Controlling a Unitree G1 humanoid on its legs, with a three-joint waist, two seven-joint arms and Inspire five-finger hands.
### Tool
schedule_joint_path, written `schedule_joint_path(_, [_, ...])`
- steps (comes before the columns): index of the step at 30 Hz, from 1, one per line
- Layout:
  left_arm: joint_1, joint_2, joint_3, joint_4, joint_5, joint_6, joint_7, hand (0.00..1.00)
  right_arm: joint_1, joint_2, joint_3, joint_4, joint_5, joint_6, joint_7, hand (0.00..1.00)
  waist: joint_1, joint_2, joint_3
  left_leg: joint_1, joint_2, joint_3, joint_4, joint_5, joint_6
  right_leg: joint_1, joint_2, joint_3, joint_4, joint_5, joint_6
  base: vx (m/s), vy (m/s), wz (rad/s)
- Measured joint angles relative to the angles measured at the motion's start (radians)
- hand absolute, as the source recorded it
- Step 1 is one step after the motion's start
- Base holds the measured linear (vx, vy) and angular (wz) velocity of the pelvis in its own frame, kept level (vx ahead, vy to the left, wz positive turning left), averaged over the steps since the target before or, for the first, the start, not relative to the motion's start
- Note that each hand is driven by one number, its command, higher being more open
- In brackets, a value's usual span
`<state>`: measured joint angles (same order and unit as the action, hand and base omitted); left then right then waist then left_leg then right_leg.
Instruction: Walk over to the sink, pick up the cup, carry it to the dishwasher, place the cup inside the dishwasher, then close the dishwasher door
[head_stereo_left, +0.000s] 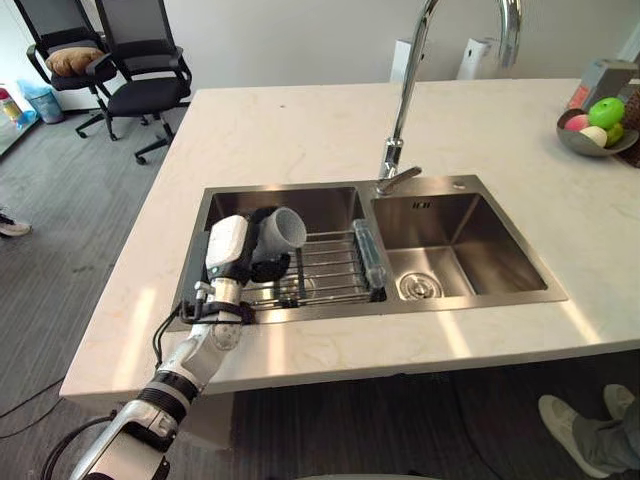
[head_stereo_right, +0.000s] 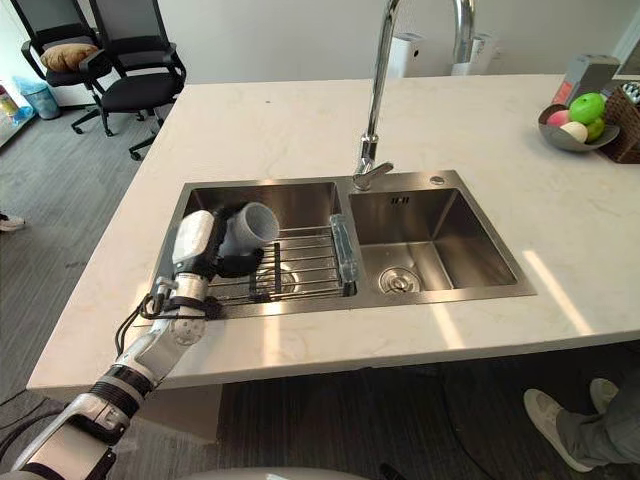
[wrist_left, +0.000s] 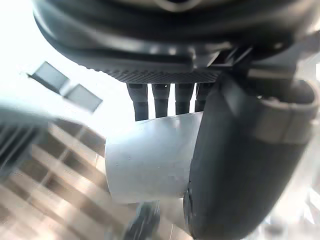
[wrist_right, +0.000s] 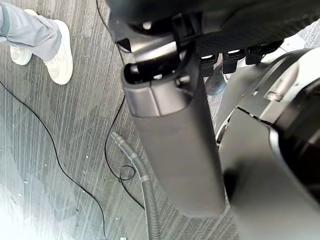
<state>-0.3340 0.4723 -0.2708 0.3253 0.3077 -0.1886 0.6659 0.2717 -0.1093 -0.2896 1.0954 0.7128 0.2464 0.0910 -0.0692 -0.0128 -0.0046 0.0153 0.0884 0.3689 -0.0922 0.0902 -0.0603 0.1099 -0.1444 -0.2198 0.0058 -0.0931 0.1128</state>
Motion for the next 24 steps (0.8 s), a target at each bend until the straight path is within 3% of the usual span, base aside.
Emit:
schedule_joint_path(1, [0.002,-0.005,0.017,-0.014,-0.01,-0.005,0.011,0.0,0.002,0.001,-0.007,0.0,0.0,-0.001,0.002,1.0,0.003,0.0,0.0,0.0,0.0,-0.001,0.001,0.0,0.0,0.0,0.0,-0.001,0.001,0.0,0.0,0.03,-0.024,0.05])
schedule_joint_path(4, [0.014,-0.083,0.197,-0.158,-0.106,-0.078,0.104,0.0,0.019,0.023,-0.093,-0.001,-0.01,-0.002,0.021,1.0,0.027,0.0,0.0,0.0,0.006,-0.006,0.003,0.001,-0.001,-0.005,0.003,-0.003,0.02,-0.002,-0.003,0.01,-0.006,0.05])
schedule_joint_path(5, [0.029,-0.112,0.253,-0.222,-0.164,-0.128,0.122,0.0,0.02,0.033,-0.121,-0.001,-0.021,-0.003,0.023,1.0,0.029,0.0,0.0,0.0,0.007,-0.008,0.003,0.002,-0.001,-0.009,0.003,-0.004,0.03,-0.004,-0.007,-0.02,0.006,0.07])
schedule_joint_path(9, [0.089,-0.24,0.322,-0.378,-0.46,-0.254,0.062,0.0,0.026,0.062,-0.188,-0.002,-0.083,-0.013,0.031,1.0,0.052,-0.004,-0.006,-0.005,0.005,-0.019,-0.002,0.009,0.004,-0.017,0.0,-0.012,0.053,-0.009,-0.015,-0.06,0.015,0.08])
schedule_joint_path(16, [0.185,-0.418,0.325,-0.389,-0.952,-0.275,-0.161,0.0,0.03,0.095,-0.249,-0.014,-0.13,-0.019,0.027,1.0,0.063,-0.013,-0.012,-0.025,-0.004,-0.047,-0.002,0.031,0.015,-0.029,-0.014,-0.039,0.066,-0.022,-0.014,-0.09,0.03,0.11])
schedule_joint_path(19, [0.186,-0.436,0.322,-0.392,-1.08,-0.272,-0.259,0.0,0.039,0.117,-0.256,-0.023,-0.132,-0.035,0.012,1.0,0.077,-0.023,-0.018,-0.025,-0.006,-0.053,-0.002,0.036,0.018,-0.029,-0.016,-0.045,0.07,-0.021,-0.012,-0.04,0.026,0.05])
schedule_joint_path(24, [0.224,-0.448,0.325,-0.464,-1.113,-0.261,-0.319,0.0,0.043,0.137,-0.256,-0.024,-0.166,-0.062,-0.004,1.0,0.083,-0.034,-0.027,-0.036,-0.009,-0.06,-0.002,0.037,0.02,-0.037,-0.019,-0.055,0.082,-0.016,-0.003,0.01,0.014,0.05])
